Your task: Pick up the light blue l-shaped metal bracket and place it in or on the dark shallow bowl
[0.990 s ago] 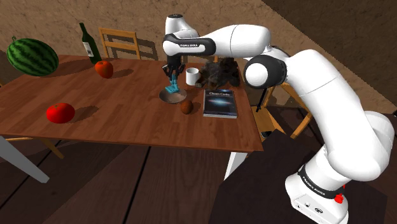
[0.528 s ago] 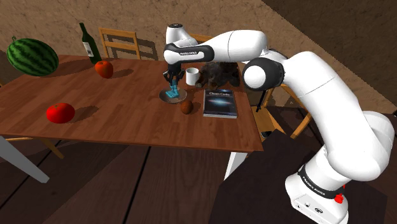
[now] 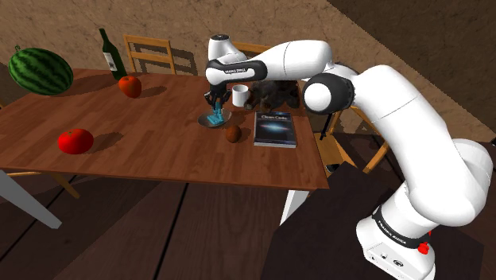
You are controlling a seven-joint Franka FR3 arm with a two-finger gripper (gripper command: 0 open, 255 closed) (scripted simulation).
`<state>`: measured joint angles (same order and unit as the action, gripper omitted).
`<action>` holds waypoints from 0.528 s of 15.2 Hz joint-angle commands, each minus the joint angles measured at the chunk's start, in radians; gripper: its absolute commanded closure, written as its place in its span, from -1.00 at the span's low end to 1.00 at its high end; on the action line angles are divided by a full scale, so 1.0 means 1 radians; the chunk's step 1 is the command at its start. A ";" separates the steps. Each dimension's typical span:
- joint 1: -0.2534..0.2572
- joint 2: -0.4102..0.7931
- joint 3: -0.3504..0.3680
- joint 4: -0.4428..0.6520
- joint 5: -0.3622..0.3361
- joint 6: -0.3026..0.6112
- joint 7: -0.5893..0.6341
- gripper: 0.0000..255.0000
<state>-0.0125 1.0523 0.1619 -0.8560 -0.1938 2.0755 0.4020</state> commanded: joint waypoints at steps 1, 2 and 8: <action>0.001 0.004 0.000 -0.005 0.000 0.002 0.000 1.00; 0.001 0.004 0.001 -0.005 0.000 0.002 0.000 1.00; 0.000 -0.003 0.001 -0.017 0.000 0.007 0.002 -1.00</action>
<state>-0.0123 1.0496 0.1627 -0.8720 -0.1939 2.0820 0.4040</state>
